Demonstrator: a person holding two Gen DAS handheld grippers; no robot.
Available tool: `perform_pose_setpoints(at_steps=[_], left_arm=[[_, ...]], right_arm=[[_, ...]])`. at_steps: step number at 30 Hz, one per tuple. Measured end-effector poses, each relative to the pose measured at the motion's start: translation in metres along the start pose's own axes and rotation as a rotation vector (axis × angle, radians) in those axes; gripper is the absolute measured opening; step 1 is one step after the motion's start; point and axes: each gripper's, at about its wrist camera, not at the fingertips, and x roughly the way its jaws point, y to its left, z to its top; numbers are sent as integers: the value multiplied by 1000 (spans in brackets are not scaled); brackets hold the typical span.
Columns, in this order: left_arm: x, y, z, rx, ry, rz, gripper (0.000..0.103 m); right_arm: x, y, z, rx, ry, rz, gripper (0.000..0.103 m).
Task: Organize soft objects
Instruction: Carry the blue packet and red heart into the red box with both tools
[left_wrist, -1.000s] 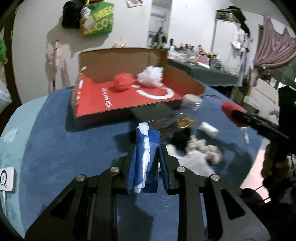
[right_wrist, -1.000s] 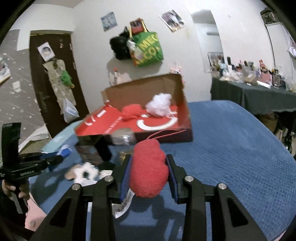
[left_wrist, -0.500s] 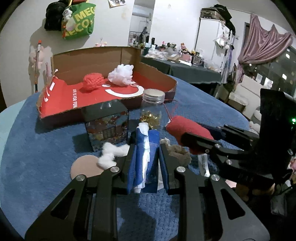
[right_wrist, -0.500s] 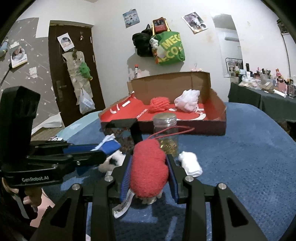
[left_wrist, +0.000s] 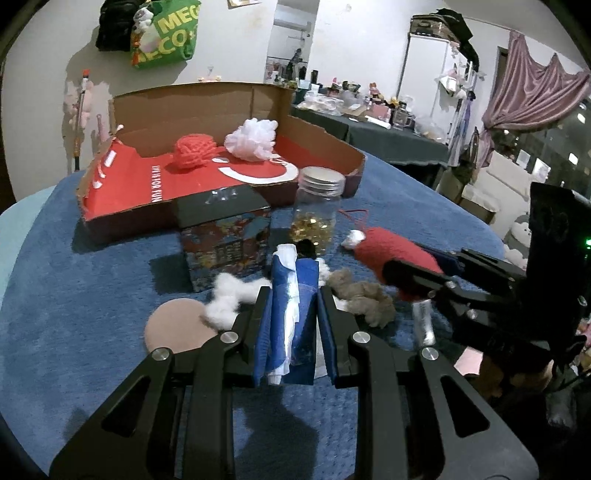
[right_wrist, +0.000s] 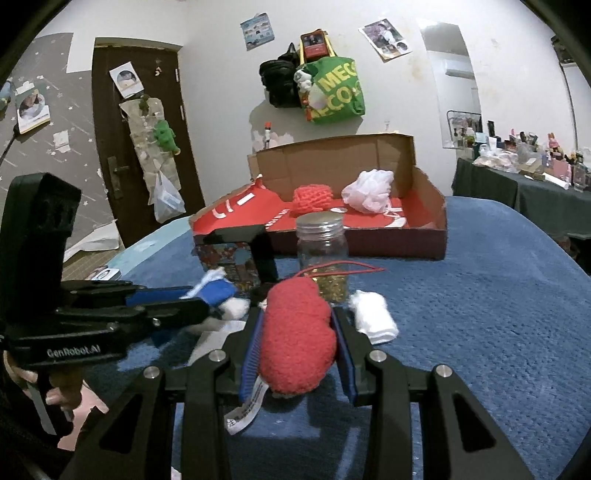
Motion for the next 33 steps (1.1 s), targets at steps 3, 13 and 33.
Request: perform_pose_setpoints(at_steps=[3,13,33], left_arm=[[-5,10,-2,-12,2,30,23],[-15,60,3,-65,22,162,23],[28,98,68,56,74,126,23]], right_arm=[[-5,-6,-3,0,-7,-41,39],[-13,-43,11,23,-35,-196,39],[46,-50,81,-173,-15,-197,39]])
